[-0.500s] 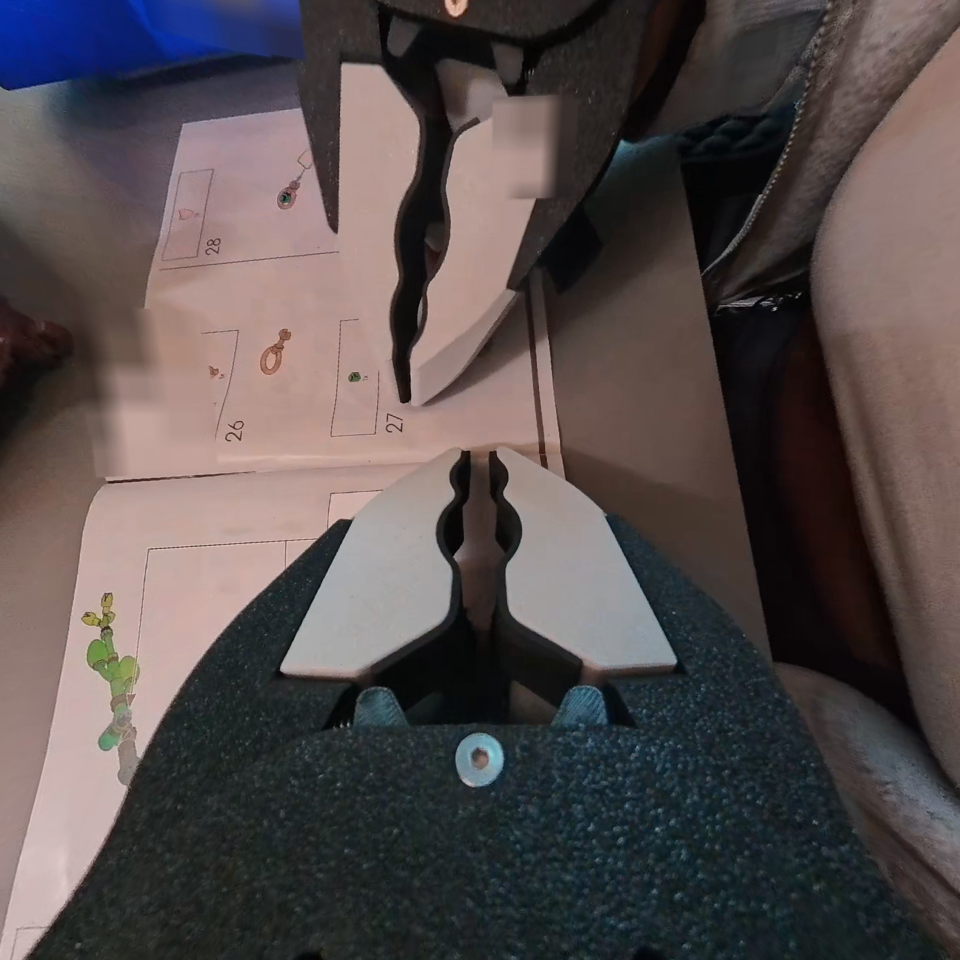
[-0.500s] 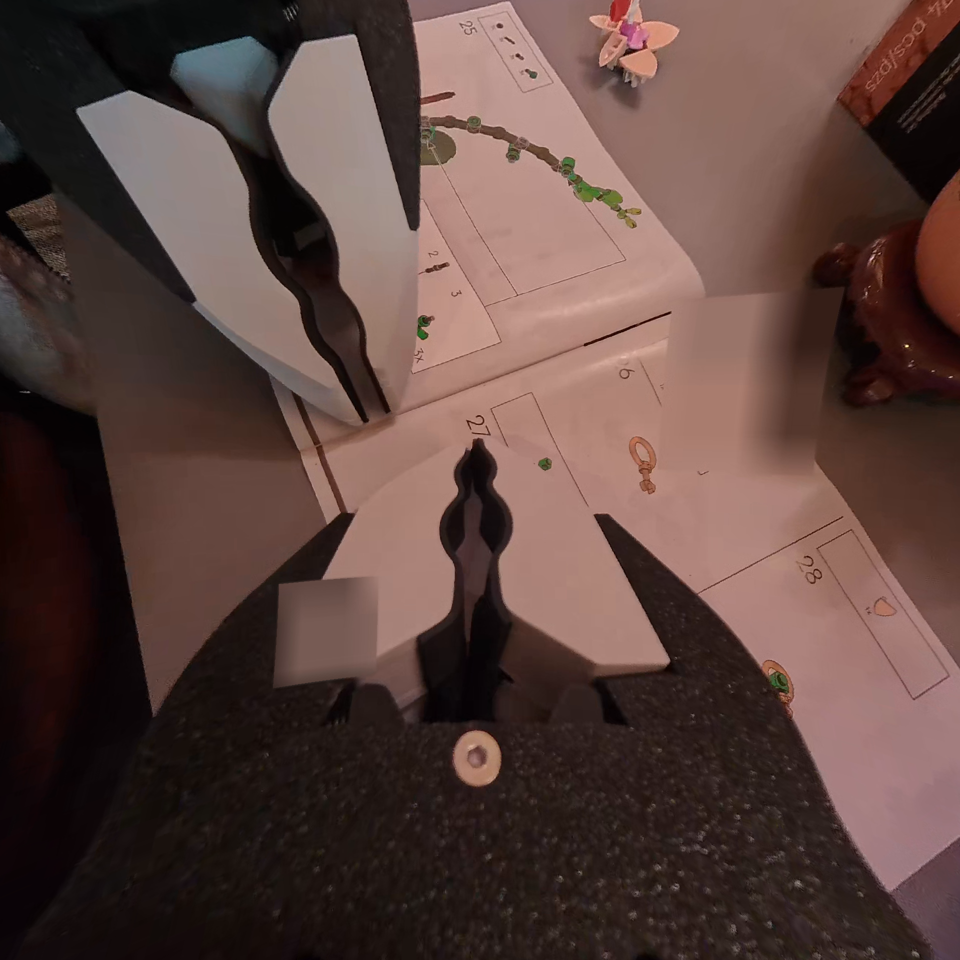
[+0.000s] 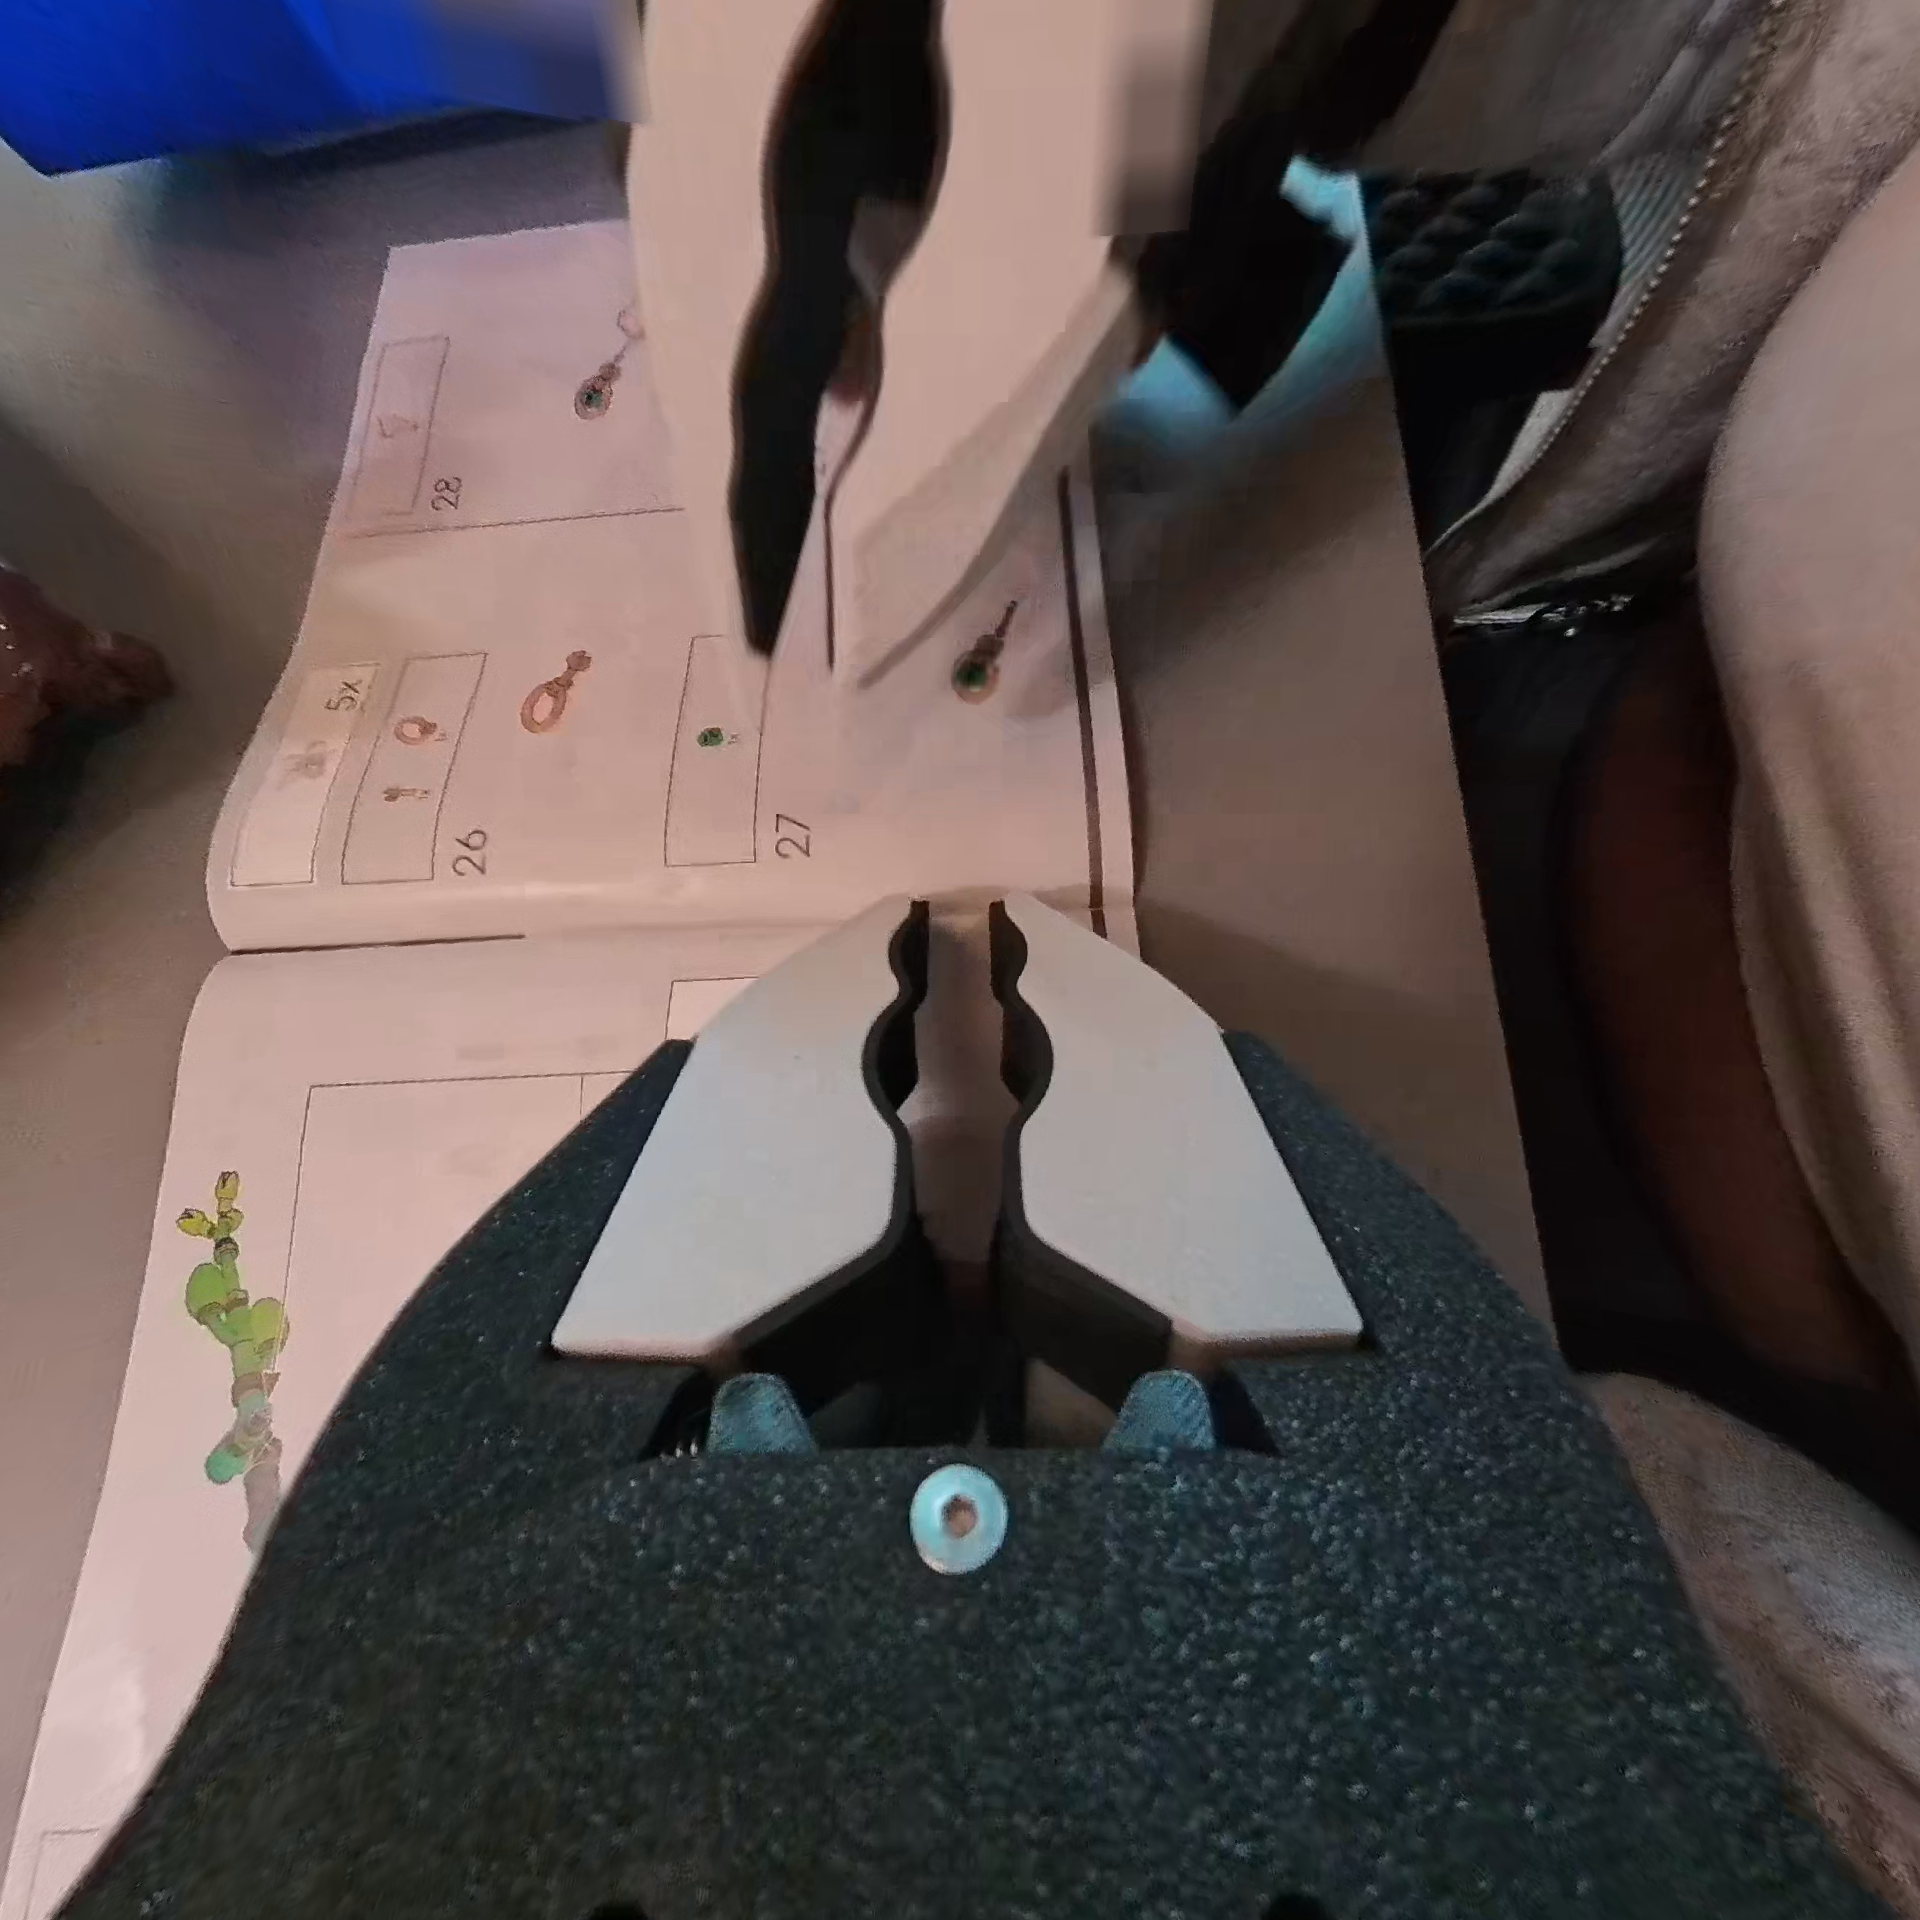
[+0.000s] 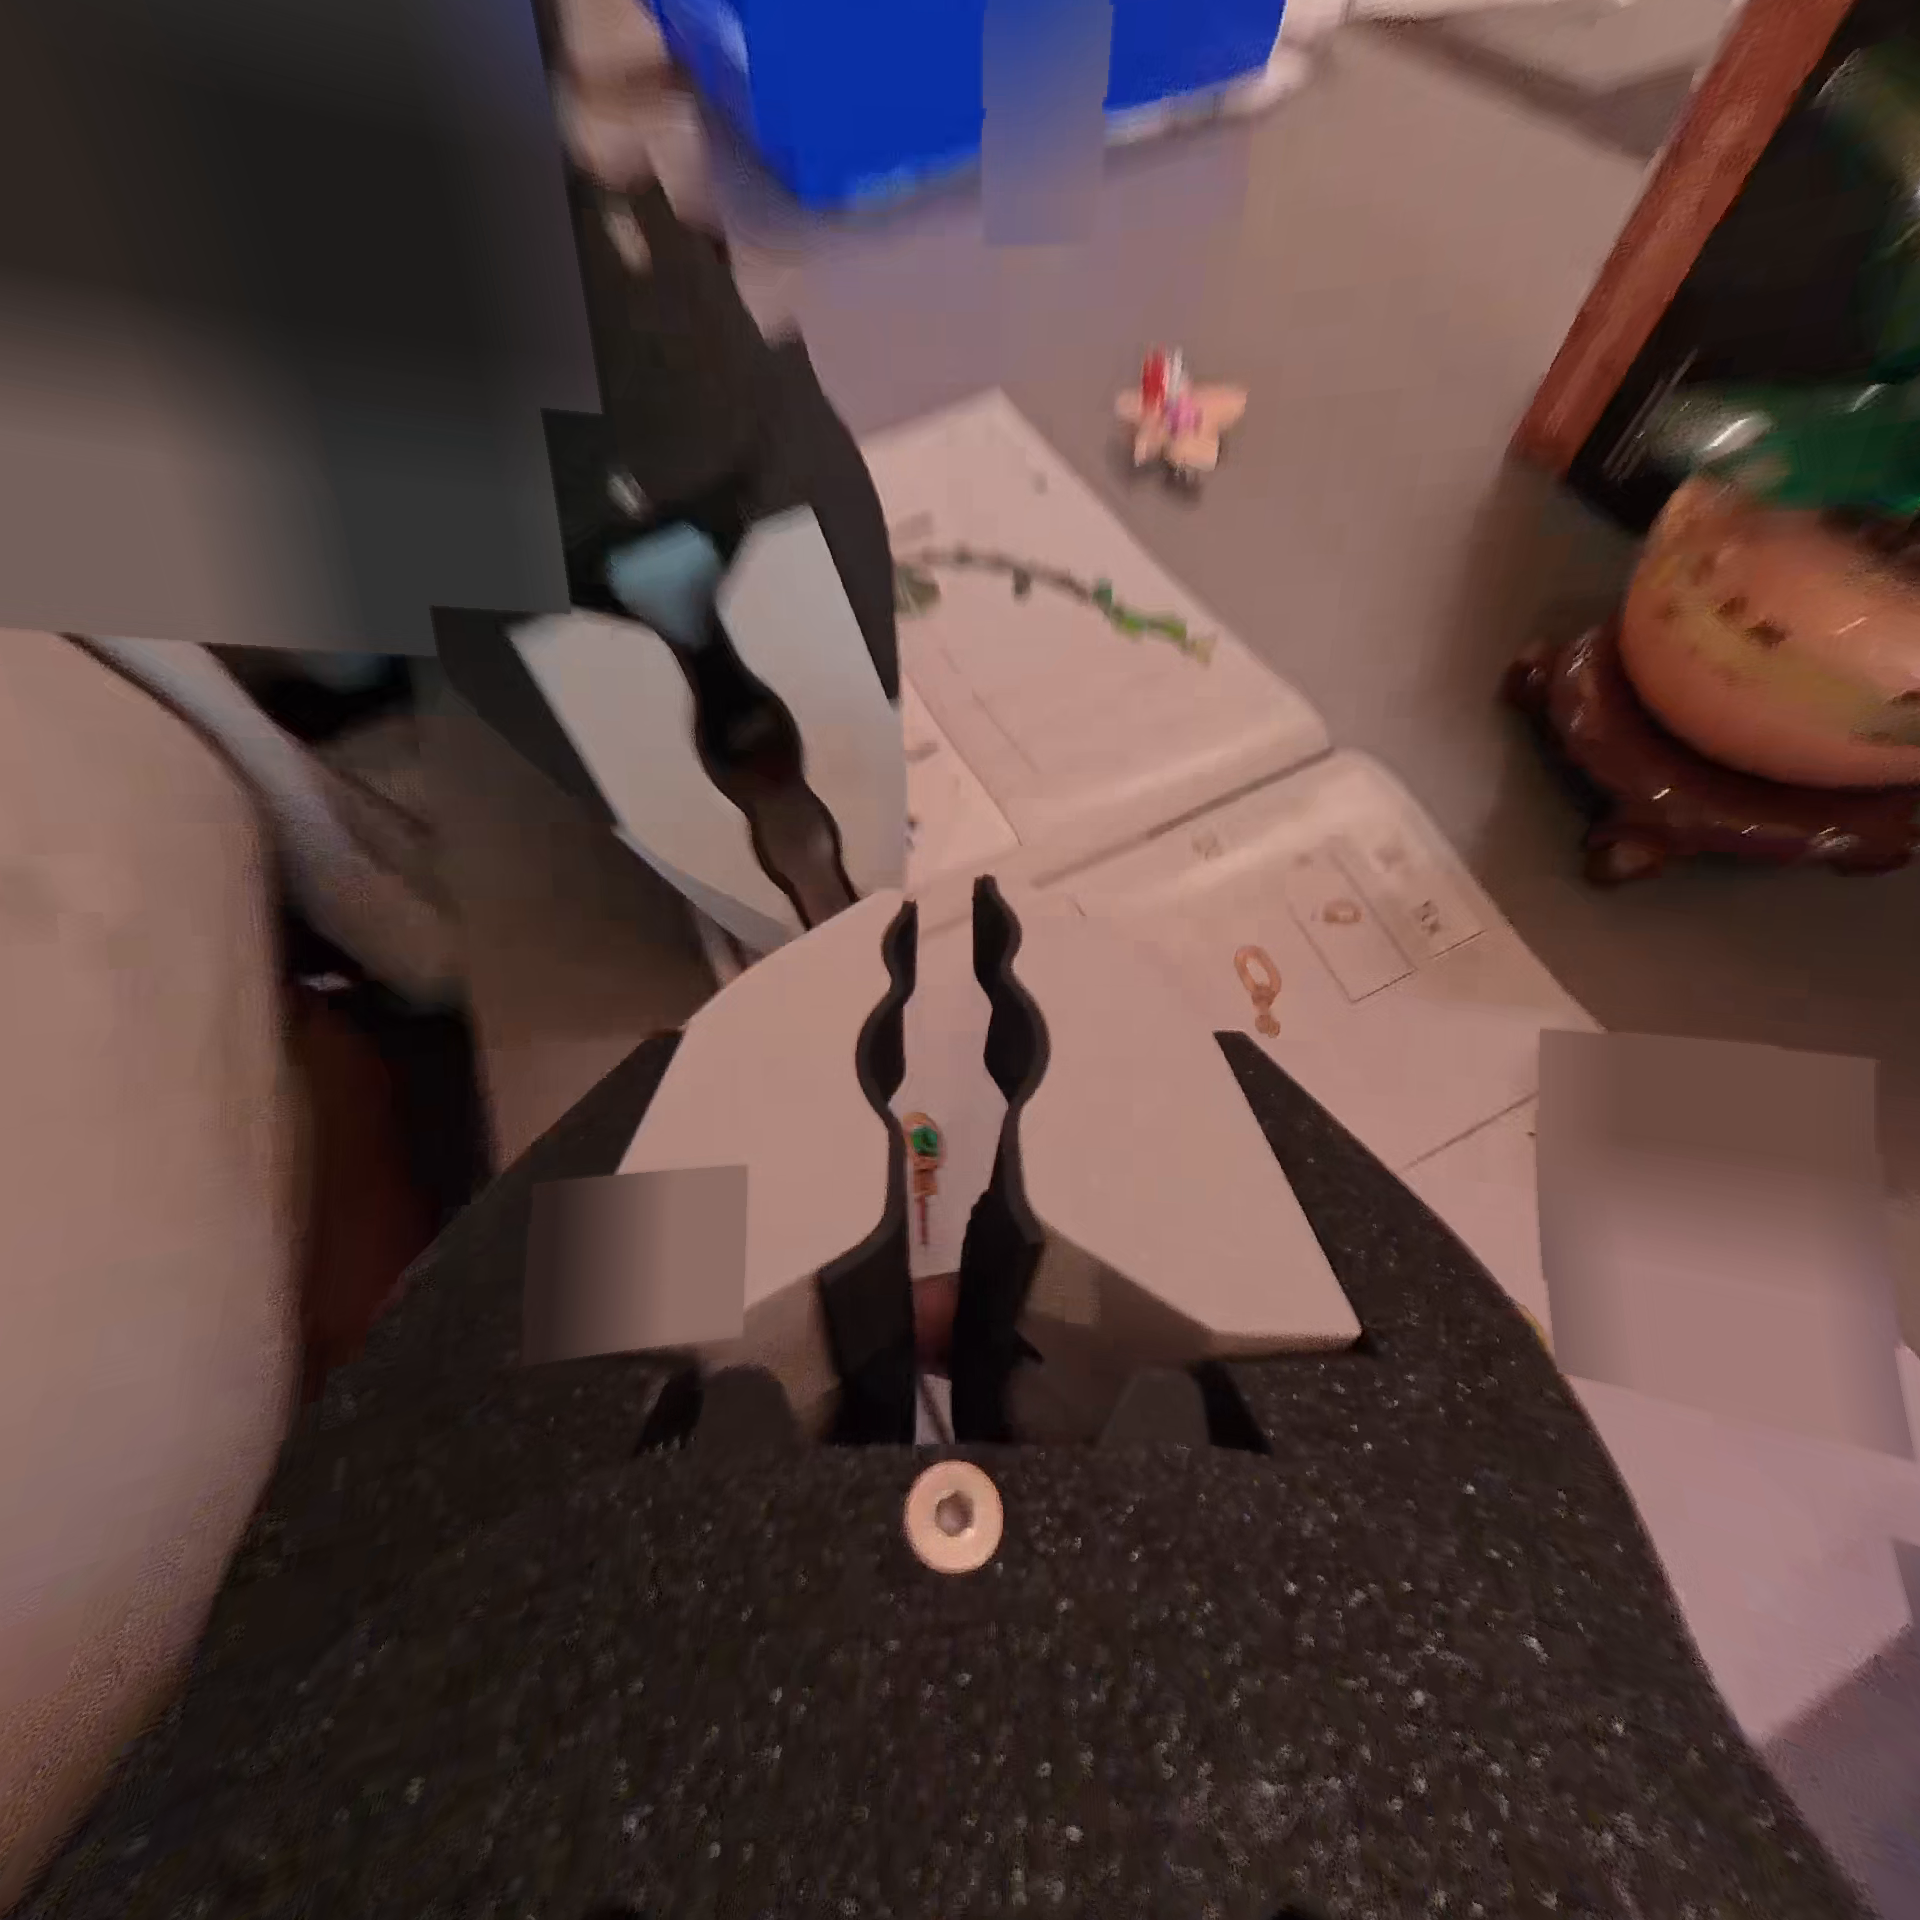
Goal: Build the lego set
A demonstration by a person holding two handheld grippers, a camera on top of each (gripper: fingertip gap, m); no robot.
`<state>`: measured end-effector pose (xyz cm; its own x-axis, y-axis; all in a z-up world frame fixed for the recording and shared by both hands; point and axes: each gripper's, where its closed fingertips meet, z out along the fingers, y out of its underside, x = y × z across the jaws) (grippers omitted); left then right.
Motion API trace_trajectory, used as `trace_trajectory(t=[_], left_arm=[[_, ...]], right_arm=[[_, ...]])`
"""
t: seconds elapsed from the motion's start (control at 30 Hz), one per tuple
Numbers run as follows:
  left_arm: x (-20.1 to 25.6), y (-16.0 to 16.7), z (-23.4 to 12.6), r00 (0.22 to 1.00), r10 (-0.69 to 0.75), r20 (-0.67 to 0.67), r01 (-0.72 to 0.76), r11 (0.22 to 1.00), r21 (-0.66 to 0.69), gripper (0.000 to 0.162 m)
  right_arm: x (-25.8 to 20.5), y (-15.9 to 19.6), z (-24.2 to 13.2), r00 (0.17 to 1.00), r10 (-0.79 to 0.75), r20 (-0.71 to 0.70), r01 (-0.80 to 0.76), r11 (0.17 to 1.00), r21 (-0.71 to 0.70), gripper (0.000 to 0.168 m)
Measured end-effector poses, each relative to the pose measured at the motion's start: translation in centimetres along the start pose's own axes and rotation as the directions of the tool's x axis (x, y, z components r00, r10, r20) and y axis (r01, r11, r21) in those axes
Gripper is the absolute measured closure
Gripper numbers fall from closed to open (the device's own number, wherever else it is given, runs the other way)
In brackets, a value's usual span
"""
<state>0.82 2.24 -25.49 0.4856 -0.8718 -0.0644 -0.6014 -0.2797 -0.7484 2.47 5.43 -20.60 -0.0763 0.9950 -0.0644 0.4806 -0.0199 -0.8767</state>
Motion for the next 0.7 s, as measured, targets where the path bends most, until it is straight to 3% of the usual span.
trace_trajectory(t=[0.1,0.2,0.3,0.37,0.43,0.5,0.57,0.7], left_arm=[[0.0,0.0,0.1,0.998,-0.05,-0.042,0.05,0.999,-0.004,0.151],[0.0,0.0,0.1,0.996,-0.07,-0.059,0.07,0.998,-0.005,0.151],[0.0,0.0,0.1,0.997,-0.06,-0.051,0.06,0.998,-0.004,0.151],[0.0,0.0,0.1,0.997,-0.057,-0.047,0.057,0.998,-0.004,0.151],[0.0,0.0,0.1,0.997,-0.058,-0.048,0.058,0.998,-0.004,0.151],[0.0,0.0,0.1,0.997,-0.059,-0.049,0.059,0.998,-0.004,0.151],[0.0,0.0,0.1,0.997,-0.063,-0.052,0.063,0.998,-0.004,0.151],[0.0,0.0,0.1,0.997,-0.063,-0.053,0.063,0.998,-0.003,0.151]], right_arm=[[0.3,-3.6,-5.9,1.0,0.012,0.0,-0.012,0.998,0.063,0.152],[4.5,-5.5,-12.9,0.979,-0.087,-0.187,0.09,0.996,0.008,0.154],[13.2,-5.1,-19.4,0.884,-0.258,-0.39,0.147,0.946,-0.29,0.158],[20.4,-3.0,-22.4,0.836,-0.315,-0.449,0.047,0.857,-0.514,0.157],[25.5,1.0,-23.1,0.887,-0.272,-0.372,-0.074,0.713,-0.698,0.152],[29.8,4.4,-22.7,0.908,-0.227,-0.351,-0.156,0.595,-0.788,0.149],[32.6,6.9,-22.1,0.913,-0.206,-0.352,-0.203,0.52,-0.83,0.146],[34.0,9.6,-21.1,0.922,-0.145,-0.36,-0.277,0.403,-0.872,0.135]])
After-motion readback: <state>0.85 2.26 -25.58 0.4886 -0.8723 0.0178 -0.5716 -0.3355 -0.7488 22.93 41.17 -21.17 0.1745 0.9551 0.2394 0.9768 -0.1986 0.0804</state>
